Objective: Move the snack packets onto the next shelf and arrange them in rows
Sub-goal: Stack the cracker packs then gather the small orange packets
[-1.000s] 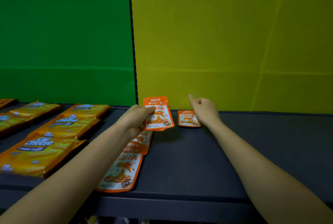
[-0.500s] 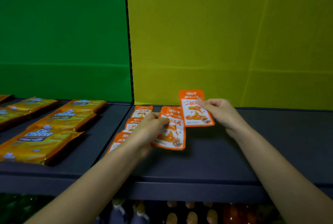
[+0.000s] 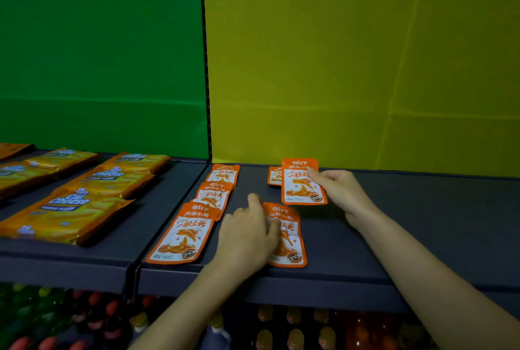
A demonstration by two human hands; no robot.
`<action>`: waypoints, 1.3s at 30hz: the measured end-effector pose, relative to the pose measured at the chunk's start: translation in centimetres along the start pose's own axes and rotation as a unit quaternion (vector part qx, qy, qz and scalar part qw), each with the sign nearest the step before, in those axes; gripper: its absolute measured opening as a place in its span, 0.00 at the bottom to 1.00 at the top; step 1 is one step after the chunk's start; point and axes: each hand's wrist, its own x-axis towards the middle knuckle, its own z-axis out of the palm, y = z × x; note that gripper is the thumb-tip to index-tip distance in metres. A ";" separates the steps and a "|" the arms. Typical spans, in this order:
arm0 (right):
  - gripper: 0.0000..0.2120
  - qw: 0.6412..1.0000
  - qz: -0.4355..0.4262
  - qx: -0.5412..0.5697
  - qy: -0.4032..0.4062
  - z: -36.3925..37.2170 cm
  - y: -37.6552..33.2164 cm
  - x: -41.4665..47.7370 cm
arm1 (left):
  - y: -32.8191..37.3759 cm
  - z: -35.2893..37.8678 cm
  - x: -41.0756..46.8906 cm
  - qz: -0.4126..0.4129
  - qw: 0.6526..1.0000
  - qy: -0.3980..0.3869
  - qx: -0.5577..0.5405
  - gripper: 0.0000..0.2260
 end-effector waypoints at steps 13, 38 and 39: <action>0.21 0.971 0.001 -0.237 0.032 2.4 1.2 1.8 | -0.4 0.4 0.4 0.049 0.997 0.028 0.061 0.15; 0.05 0.919 -0.225 -0.323 0.016 4.2 -4.6 -2.9 | -6.4 -7.0 -1.6 0.074 0.973 0.192 0.104 0.17; 0.04 0.916 -0.252 -0.312 0.003 5.5 -5.5 -3.7 | -7.9 -8.3 -2.1 0.062 0.971 0.198 0.121 0.18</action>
